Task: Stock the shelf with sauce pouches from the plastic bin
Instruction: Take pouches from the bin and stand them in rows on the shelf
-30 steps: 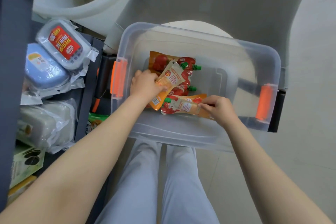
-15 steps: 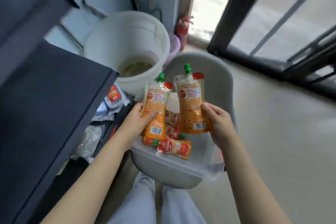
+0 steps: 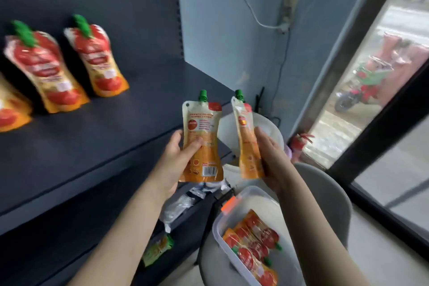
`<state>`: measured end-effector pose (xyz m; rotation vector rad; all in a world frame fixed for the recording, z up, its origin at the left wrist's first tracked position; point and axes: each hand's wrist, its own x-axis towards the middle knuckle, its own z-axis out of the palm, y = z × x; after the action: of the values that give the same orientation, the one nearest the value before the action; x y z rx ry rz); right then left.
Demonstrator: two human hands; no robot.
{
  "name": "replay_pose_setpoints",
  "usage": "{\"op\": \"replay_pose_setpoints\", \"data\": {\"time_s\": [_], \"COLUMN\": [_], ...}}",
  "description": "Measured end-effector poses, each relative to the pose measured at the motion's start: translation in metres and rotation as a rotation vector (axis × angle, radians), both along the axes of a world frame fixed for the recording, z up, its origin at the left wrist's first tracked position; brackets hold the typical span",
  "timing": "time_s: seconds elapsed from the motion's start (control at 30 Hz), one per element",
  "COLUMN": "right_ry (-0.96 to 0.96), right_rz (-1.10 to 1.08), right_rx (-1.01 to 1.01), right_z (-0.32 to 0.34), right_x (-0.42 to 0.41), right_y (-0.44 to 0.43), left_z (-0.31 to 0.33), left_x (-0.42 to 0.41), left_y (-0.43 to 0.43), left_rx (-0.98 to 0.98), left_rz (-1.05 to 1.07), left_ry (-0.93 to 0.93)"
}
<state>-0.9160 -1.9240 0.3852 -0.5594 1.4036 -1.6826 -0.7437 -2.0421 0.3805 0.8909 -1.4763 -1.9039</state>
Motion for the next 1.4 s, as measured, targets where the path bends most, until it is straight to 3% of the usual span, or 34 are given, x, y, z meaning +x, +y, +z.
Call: {"op": "replay_pose_setpoints", "data": {"time_s": [0.3, 0.43, 0.67, 1.07, 1.23, 1.4], "right_ry": [0.18, 0.135, 0.125, 0.167, 0.11, 0.126], "right_rz": [0.221, 0.321, 0.455, 0.662, 0.706, 0.712], "right_rx": [-0.06, -0.122, -0.132, -0.178, -0.218, -0.302], "right_z": [0.056, 0.066, 0.064, 0.059, 0.05, 0.04], "right_x": [0.122, 0.189, 0.275, 0.319, 0.317, 0.308], "right_y": [-0.107, -0.145, -0.197, -0.267, -0.295, -0.306], "left_z": [0.063, 0.074, 0.07, 0.049, 0.04, 0.035], "left_x": [0.153, 0.219, 0.301, 0.342, 0.351, 0.362], "left_y": [-0.068, -0.095, -0.122, -0.16, -0.179, -0.17], "left_rx": [0.063, 0.007, -0.015, -0.268, -0.386, -0.406], "left_rz": [0.164, 0.213, 0.486, 0.975, 1.005, 0.904], "left_ry": [0.074, 0.084, 0.119, -0.047, -0.134, -0.206]}}
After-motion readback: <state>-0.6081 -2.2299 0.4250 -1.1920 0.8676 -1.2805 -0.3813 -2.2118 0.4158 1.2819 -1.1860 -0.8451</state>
